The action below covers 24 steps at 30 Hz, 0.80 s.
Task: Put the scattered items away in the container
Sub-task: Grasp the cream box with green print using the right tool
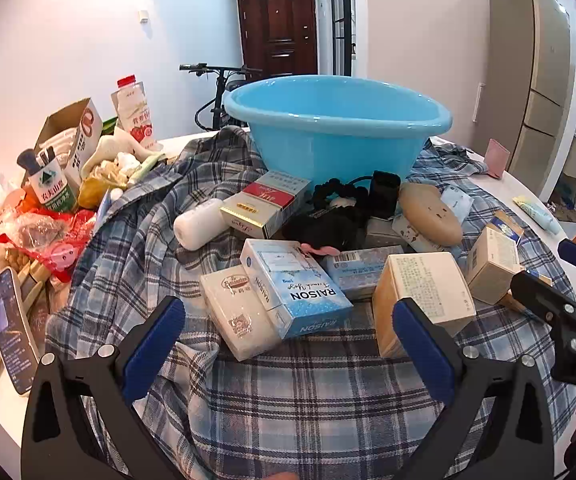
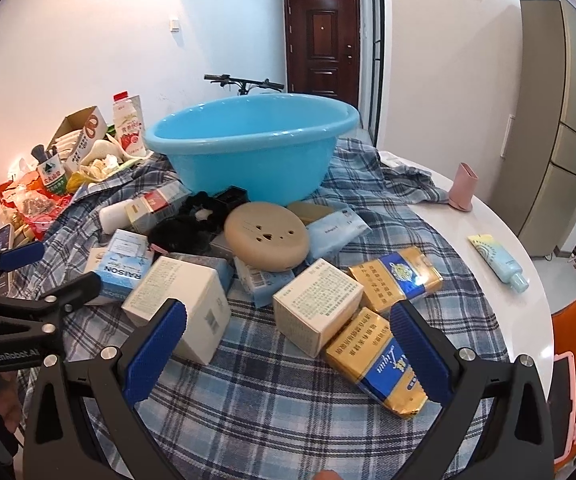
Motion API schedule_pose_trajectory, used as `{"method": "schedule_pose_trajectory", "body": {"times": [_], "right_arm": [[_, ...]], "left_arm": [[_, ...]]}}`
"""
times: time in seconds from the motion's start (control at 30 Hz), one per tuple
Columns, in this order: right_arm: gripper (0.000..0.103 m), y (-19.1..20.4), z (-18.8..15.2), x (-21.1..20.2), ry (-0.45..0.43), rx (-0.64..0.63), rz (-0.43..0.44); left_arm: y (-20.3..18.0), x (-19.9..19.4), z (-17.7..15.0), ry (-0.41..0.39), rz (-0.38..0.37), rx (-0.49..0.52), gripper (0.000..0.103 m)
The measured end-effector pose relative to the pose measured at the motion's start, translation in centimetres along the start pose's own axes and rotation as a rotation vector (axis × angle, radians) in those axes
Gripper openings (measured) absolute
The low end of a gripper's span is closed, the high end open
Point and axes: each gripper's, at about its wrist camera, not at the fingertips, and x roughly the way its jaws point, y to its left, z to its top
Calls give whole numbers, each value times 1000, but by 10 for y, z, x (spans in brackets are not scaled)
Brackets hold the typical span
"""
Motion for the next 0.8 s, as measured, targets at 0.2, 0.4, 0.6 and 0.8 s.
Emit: {"method": "schedule_pose_trajectory", "body": {"times": [0.2, 0.4, 0.6, 0.8], "right_arm": [[103, -8, 2, 11, 32, 11, -29], [103, -11, 6, 30, 71, -8, -71], [101, -11, 7, 50, 115, -11, -82], [91, -12, 5, 63, 142, -11, -86]], "left_arm": [[-1, 1, 0, 1, -4, 7, 103], [0, 2, -1, 8, -6, 10, 103], [1, 6, -2, 16, -12, 8, 103], [0, 9, -2, 20, -29, 8, 103]]}}
